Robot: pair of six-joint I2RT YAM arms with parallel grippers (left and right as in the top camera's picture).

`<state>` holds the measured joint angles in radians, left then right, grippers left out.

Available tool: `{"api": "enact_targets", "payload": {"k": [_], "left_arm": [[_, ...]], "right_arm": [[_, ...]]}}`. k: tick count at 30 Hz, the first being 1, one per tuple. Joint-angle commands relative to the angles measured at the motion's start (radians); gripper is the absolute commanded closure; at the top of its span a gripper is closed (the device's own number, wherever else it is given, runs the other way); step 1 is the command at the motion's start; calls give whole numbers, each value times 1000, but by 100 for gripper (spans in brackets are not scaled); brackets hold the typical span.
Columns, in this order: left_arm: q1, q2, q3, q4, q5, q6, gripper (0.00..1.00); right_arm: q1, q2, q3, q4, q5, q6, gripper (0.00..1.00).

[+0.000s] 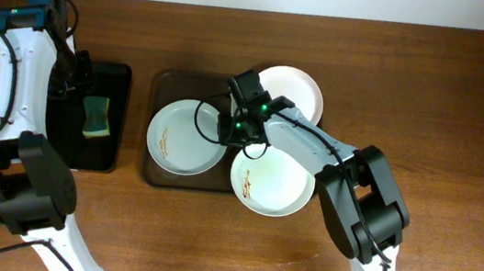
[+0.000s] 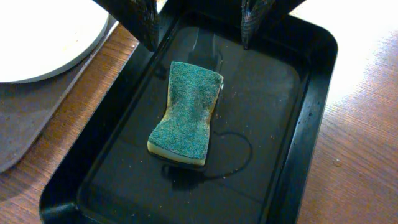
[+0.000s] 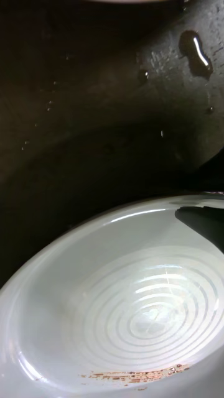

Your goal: Clean dirty plates on tray and stack at the side

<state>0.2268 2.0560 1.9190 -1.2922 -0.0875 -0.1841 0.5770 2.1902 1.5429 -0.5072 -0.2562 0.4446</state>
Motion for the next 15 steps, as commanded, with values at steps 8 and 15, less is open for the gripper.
{"api": "enact_targets", "payload": {"k": [8,15], "left_arm": [[1,154,-20,9,-18,-10,62],[1,286,-119,138,29,2,70]], "right_arm": [[5,27,15,0,5,10,96],[5,27,15,3,6,10,96]]}}
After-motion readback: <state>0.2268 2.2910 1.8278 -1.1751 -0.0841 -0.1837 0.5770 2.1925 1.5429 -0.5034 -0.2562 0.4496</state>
